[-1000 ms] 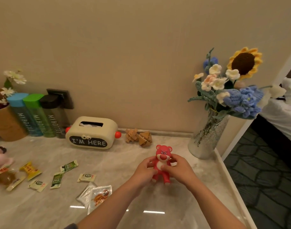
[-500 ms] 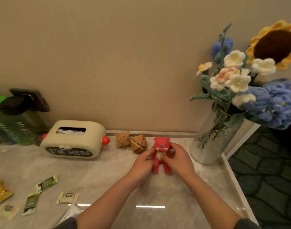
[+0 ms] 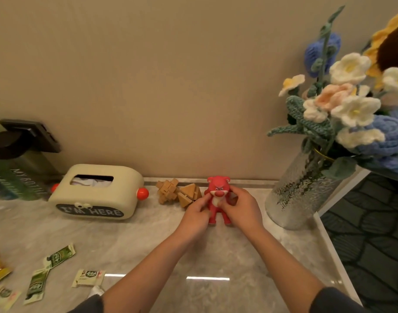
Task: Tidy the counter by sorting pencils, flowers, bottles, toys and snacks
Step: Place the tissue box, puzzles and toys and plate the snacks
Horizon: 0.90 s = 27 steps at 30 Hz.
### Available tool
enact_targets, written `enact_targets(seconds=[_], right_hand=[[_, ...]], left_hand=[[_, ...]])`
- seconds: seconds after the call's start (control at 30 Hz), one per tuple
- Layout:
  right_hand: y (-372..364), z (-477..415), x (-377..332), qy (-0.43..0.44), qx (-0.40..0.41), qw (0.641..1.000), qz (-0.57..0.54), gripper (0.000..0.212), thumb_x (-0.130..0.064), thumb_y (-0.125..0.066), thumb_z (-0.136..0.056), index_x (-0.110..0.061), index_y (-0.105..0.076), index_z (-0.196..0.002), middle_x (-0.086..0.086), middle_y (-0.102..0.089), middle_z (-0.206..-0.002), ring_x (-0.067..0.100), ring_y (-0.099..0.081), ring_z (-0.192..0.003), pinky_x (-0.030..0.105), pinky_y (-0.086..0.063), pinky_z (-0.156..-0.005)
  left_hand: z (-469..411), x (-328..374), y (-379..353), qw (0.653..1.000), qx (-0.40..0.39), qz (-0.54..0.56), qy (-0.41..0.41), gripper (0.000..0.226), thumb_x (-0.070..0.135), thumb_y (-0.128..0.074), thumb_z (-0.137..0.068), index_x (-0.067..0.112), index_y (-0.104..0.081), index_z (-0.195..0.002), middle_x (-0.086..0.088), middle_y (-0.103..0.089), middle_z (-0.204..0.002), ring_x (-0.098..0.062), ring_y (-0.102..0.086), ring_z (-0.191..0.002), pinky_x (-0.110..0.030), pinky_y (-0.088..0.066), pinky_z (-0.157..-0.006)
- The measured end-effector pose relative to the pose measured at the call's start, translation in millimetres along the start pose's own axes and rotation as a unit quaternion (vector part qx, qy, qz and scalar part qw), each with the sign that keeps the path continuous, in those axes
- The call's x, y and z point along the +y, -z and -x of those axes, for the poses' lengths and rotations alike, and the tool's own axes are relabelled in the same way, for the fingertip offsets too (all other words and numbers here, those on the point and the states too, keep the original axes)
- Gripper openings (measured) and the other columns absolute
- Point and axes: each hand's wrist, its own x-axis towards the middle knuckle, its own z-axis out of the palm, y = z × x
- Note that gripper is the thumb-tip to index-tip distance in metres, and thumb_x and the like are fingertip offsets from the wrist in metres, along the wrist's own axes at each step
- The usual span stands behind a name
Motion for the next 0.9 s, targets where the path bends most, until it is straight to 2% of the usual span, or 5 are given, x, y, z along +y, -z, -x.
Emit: enact_targets(seconds=[0.17,0.27,0.37,0.67,0.9], right_hand=[[-3.7,-4.5,-6.8,0.008,0.016,0.999,0.029,0.033,-0.045,-0.069,-0.082,-0.038,-0.065,-0.113,-0.012,-0.064,-0.097,0.008,-0.06,-0.086,0.028,-0.046,-0.064],[-4.4,-7.0,-7.7,-0.001,0.017,0.999,0.04,0.034,-0.045,-0.068,-0.083,-0.038,-0.064,-0.116,-0.011,-0.065,-0.103,0.011,-0.061,-0.091,0.03,-0.048,-0.068],[-4.4,-6.5,-6.1,-0.003,0.008,0.999,0.037,0.035,-0.044,-0.067,-0.084,-0.038,-0.063,-0.118,-0.009,-0.065,-0.106,0.011,-0.061,-0.094,0.03,-0.049,-0.07],[-9.9,6.9,-7.9,-0.014,-0.004,1.0,0.017,0.05,-0.026,-0.063,-0.085,-0.031,-0.051,-0.134,0.002,-0.055,-0.128,0.019,-0.055,-0.115,0.038,-0.051,-0.091],[-7.0,14.9,-10.6,-0.024,-0.015,1.0,0.005,0.056,-0.021,-0.064,-0.082,-0.027,-0.047,-0.135,0.003,-0.052,-0.131,0.02,-0.052,-0.117,0.033,-0.047,-0.089]], left_hand=[[-0.3,6.1,4.8,0.999,-0.016,-0.03,0.0,0.048,-0.006,-0.042,-0.092,0.025,-0.057,-0.126,0.004,-0.065,-0.107,-0.004,-0.061,-0.091,-0.015,-0.051,-0.076],[7.6,1.5,8.7,0.997,-0.014,-0.073,-0.011,0.04,0.001,-0.045,-0.092,0.033,-0.065,-0.107,0.015,-0.065,-0.104,0.006,-0.06,-0.09,-0.006,-0.046,-0.073],[12.1,-8.8,16.3,0.993,0.063,-0.102,0.022,0.022,0.011,-0.051,-0.092,0.028,-0.064,-0.093,0.011,-0.063,-0.1,-0.007,-0.059,-0.095,-0.024,-0.05,-0.085],[8.1,-13.2,29.6,0.979,0.147,-0.138,0.025,0.015,0.014,-0.052,-0.09,0.029,-0.053,-0.088,0.0,-0.056,-0.105,-0.008,-0.054,-0.082,-0.025,-0.042,-0.069],[0.6,-9.7,18.7,0.985,0.115,-0.127,0.025,0.034,0.009,-0.047,-0.094,0.018,-0.053,-0.125,-0.001,-0.05,-0.132,-0.012,-0.05,-0.114,-0.029,-0.041,-0.103]])
